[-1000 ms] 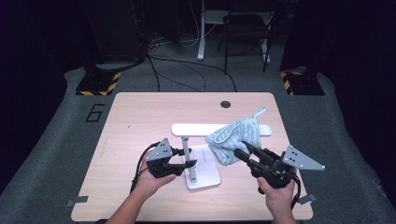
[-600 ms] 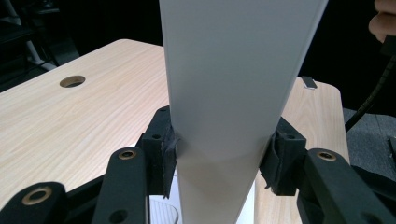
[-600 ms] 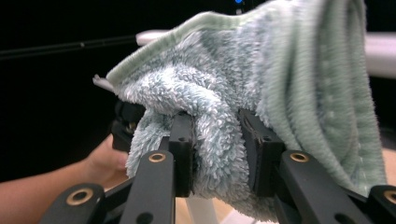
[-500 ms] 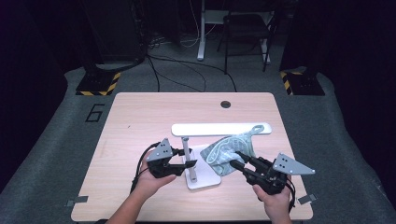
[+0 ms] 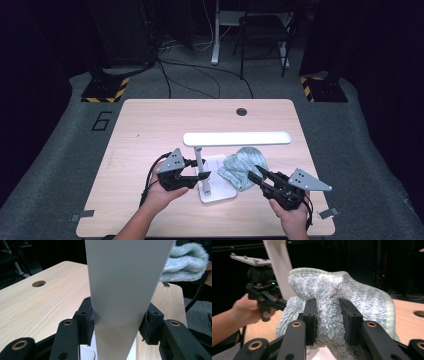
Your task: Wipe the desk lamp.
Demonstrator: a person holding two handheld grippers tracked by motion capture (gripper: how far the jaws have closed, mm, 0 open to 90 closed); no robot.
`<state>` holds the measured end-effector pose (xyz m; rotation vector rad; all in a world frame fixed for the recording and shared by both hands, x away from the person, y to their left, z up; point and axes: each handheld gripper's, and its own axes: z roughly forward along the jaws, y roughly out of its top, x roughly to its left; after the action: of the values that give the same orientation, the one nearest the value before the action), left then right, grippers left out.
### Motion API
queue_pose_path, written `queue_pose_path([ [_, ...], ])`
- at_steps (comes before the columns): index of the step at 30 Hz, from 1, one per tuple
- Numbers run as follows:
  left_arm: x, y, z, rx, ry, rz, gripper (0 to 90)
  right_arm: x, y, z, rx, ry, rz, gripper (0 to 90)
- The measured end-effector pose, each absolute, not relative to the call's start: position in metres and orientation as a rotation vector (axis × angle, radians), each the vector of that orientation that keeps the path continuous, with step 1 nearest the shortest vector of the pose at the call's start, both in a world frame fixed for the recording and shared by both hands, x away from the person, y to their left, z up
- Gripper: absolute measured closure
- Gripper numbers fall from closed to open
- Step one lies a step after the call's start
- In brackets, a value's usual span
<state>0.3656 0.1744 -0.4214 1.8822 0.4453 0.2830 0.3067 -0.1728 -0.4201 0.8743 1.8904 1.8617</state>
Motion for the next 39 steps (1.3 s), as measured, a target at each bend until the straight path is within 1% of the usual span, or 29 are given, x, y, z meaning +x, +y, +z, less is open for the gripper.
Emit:
queue_pose_path([
  [11, 0.366, 0.175, -0.422, 1.877, 0.442, 0.276, 52.3, 0.317, -0.203, -0.459, 1.152, 1.782, 1.682, 67.4],
  [17, 0.366, 0.175, -0.422, 1.877, 0.439, 0.274, 52.3, 0.323, -0.212, -0.47, 1.203, 1.777, 1.601, 67.3],
  [31, 0.366, 0.175, -0.423, 1.876, 0.44, 0.281, 52.0, 0.341, -0.202, -0.496, 1.238, 1.942, 1.393, 66.1],
  [39, 0.366, 0.175, -0.423, 1.883, 0.436, 0.275, 51.6, 0.352, -0.197, -0.514, 1.304, 2.057, 1.311, 62.8],
])
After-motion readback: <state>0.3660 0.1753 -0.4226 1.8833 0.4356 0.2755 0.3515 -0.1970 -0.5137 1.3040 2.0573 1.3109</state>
